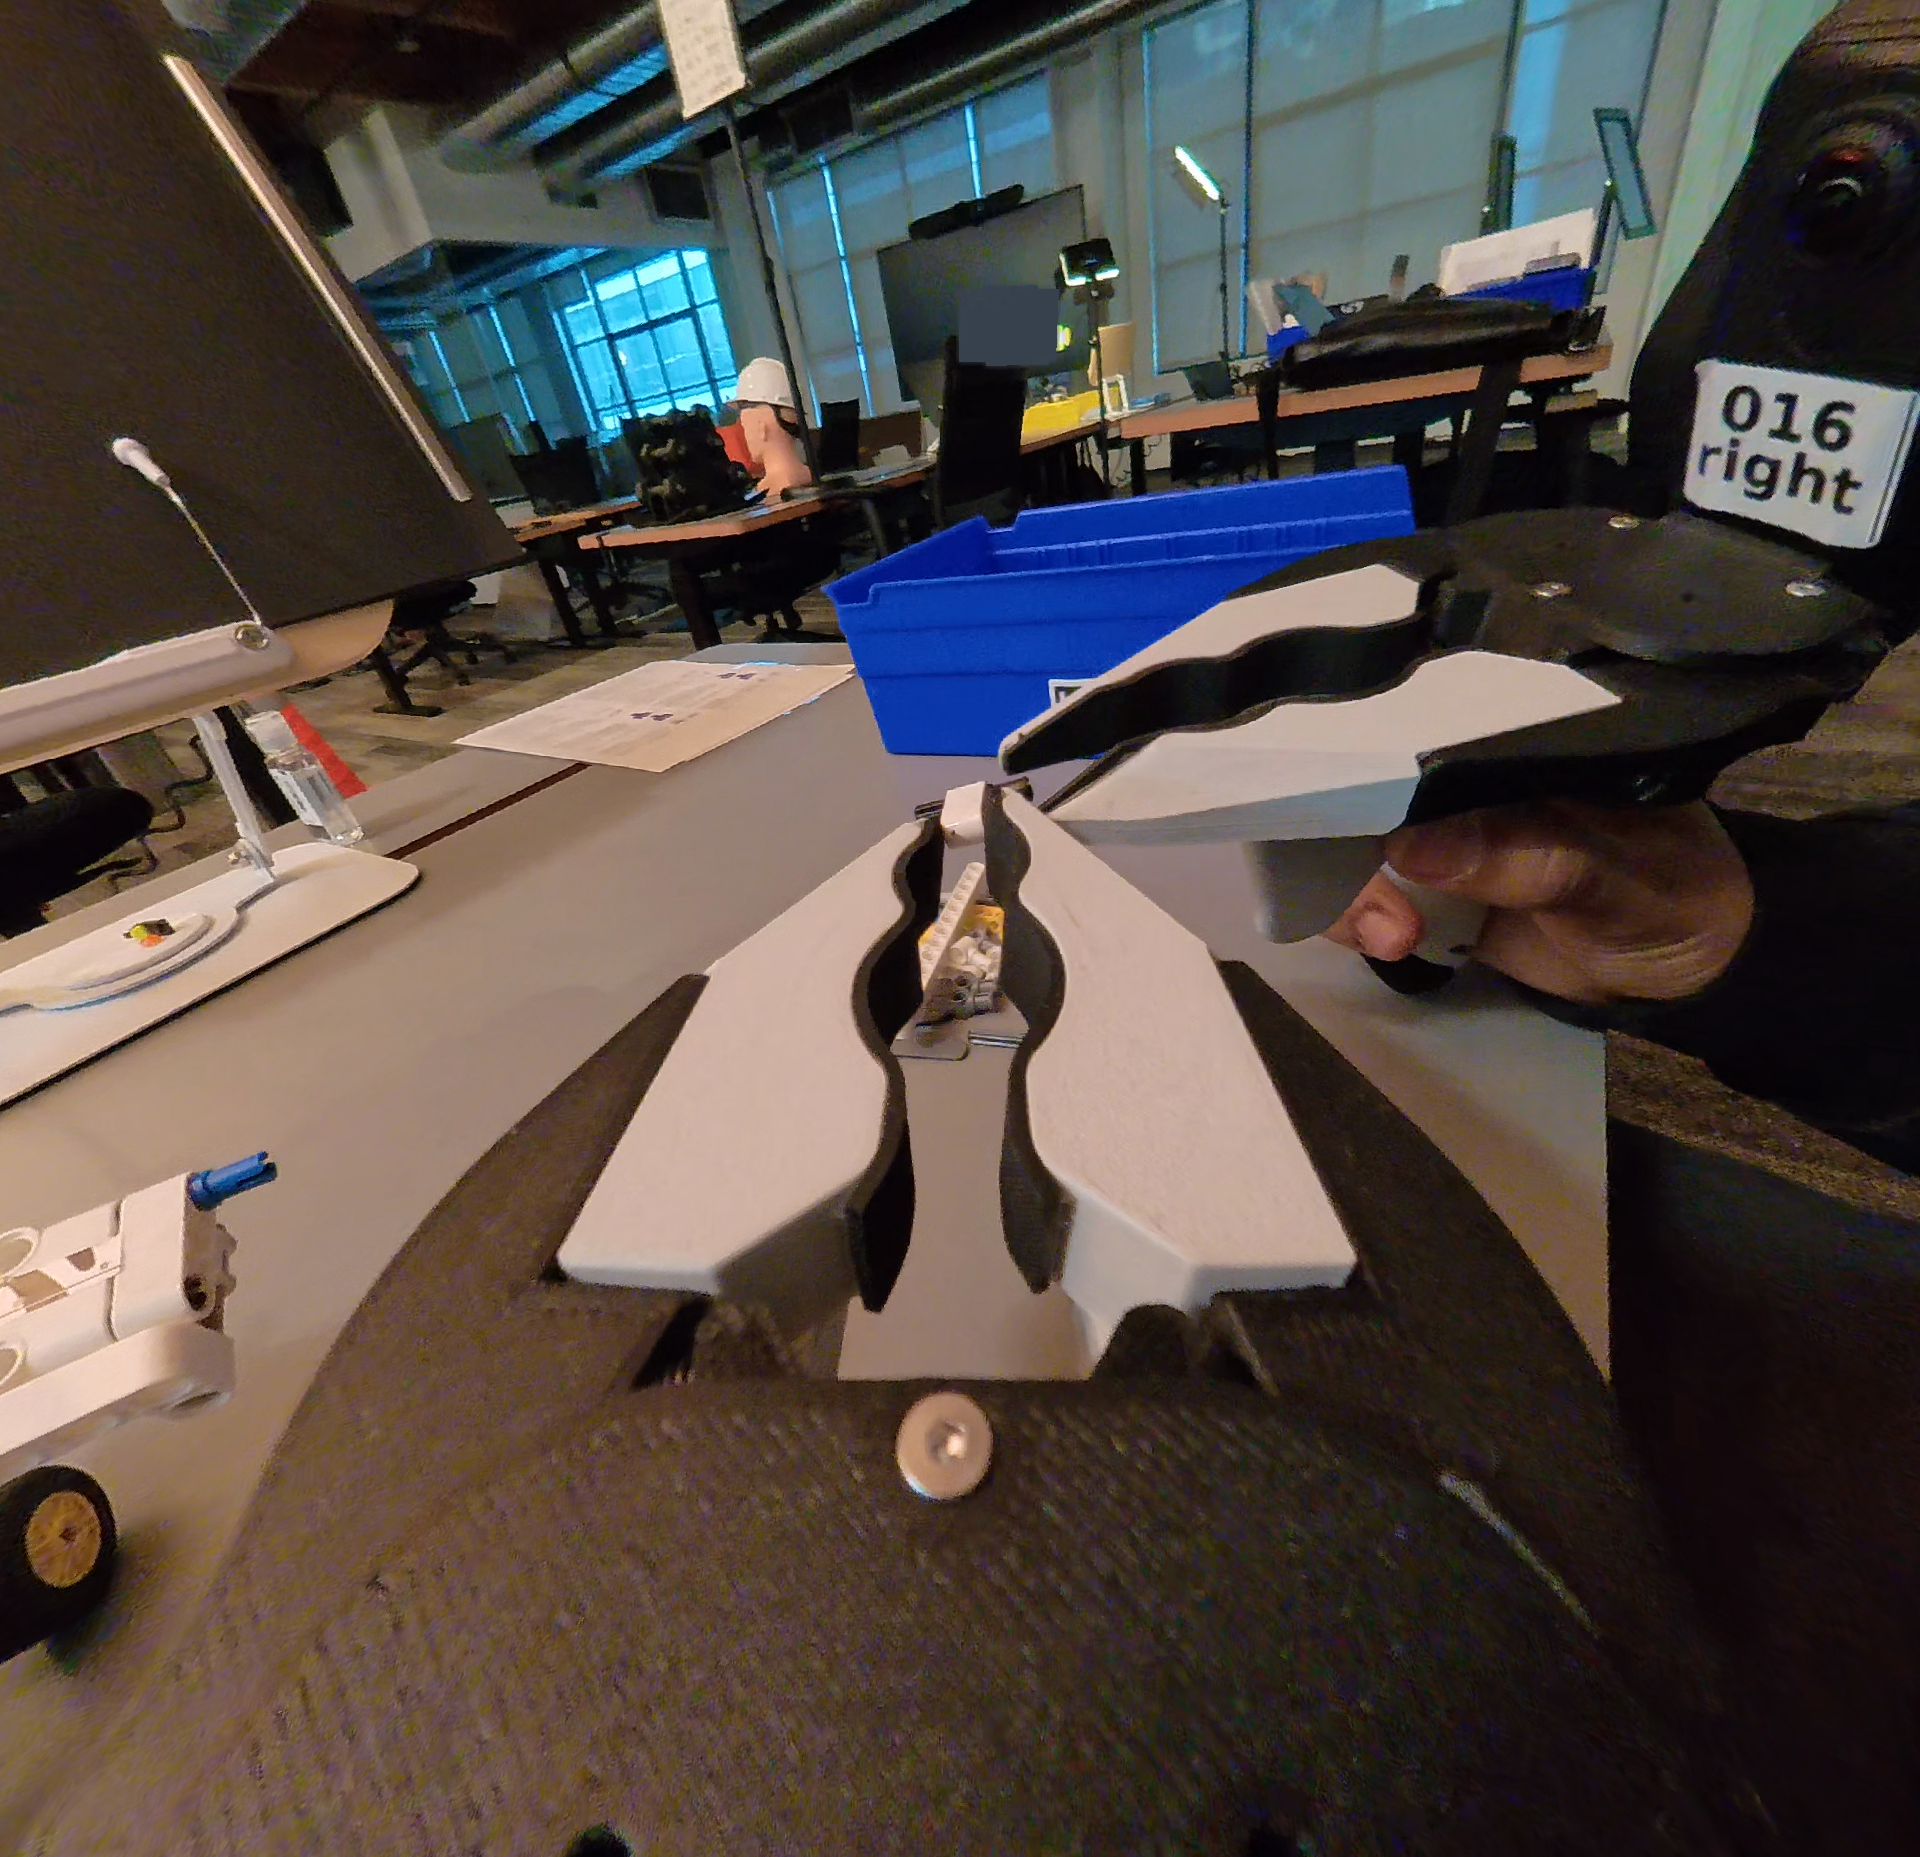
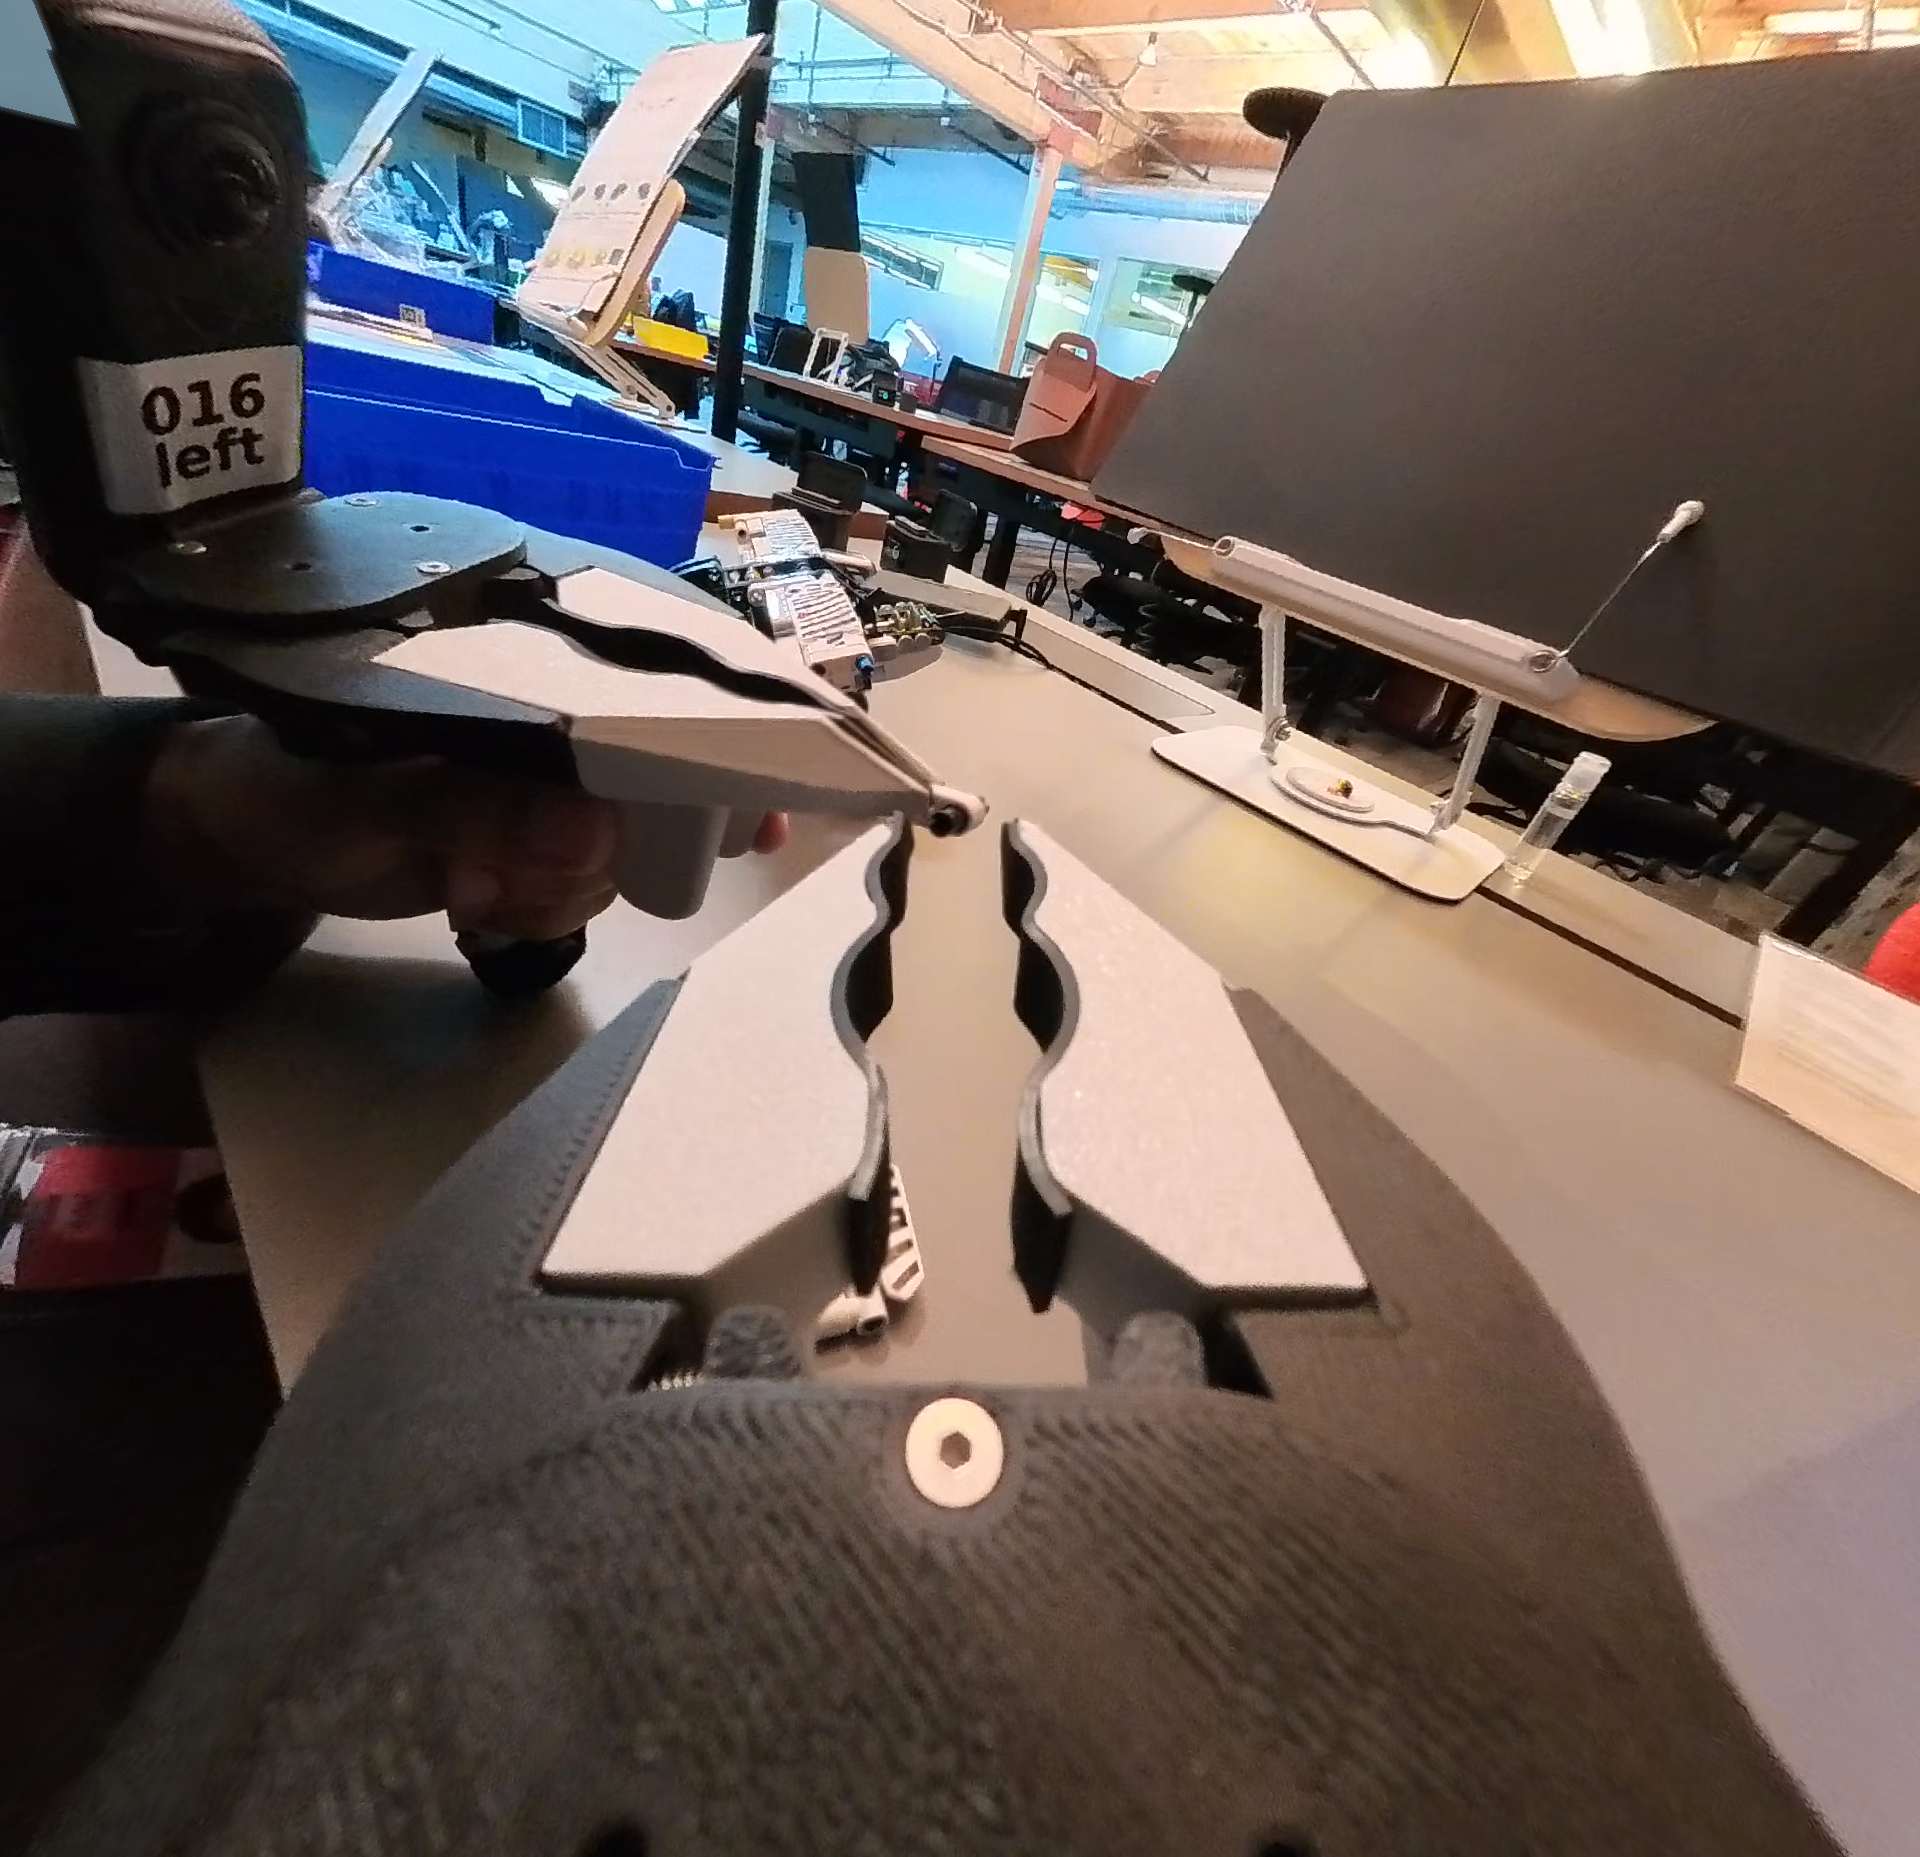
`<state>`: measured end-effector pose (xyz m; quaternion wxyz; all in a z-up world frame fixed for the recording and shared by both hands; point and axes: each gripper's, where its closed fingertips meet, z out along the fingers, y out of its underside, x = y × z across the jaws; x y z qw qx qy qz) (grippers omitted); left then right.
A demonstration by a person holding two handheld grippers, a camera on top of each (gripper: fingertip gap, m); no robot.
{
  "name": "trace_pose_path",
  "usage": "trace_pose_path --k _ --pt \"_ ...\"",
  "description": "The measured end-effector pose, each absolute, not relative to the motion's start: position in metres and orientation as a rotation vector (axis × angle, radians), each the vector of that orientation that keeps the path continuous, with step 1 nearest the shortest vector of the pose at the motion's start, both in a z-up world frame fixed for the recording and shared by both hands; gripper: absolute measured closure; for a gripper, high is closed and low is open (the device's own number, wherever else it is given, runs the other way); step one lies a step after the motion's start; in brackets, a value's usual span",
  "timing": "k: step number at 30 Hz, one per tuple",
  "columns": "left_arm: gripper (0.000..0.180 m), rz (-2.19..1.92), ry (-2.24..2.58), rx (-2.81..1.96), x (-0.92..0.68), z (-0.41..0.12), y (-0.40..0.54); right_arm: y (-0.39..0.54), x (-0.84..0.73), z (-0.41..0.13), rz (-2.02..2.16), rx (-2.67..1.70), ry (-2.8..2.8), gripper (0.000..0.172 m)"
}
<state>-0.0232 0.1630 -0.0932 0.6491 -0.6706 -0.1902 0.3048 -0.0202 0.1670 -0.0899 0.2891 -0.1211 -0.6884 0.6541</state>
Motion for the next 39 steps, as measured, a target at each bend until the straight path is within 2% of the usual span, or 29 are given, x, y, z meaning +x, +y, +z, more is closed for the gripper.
trace_pose_path --k 7,15,20,25,39 --pt "0.176 0.685 -0.419 -1.532 -0.021 -0.094 0.166 0.167 -0.018 -0.089 1.730 -0.299 -1.829 0.169" --pt "0.175 0.628 -0.410 -1.505 -0.017 -0.091 0.166 0.166 -0.017 -0.090 1.724 -0.286 -1.832 0.169" --pt "0.165 0.596 -0.425 -1.491 -0.018 -0.090 0.166 0.167 -0.014 -0.088 1.791 -0.292 -1.848 0.170" --pt "0.161 0.552 -0.437 -1.493 -0.018 -0.091 0.167 0.168 -0.013 -0.085 1.834 -0.300 -1.840 0.170" --pt "0.165 0.442 -0.430 -1.465 -0.012 -0.089 0.169 0.168 -0.009 -0.083 1.970 -0.320 -1.879 0.170"
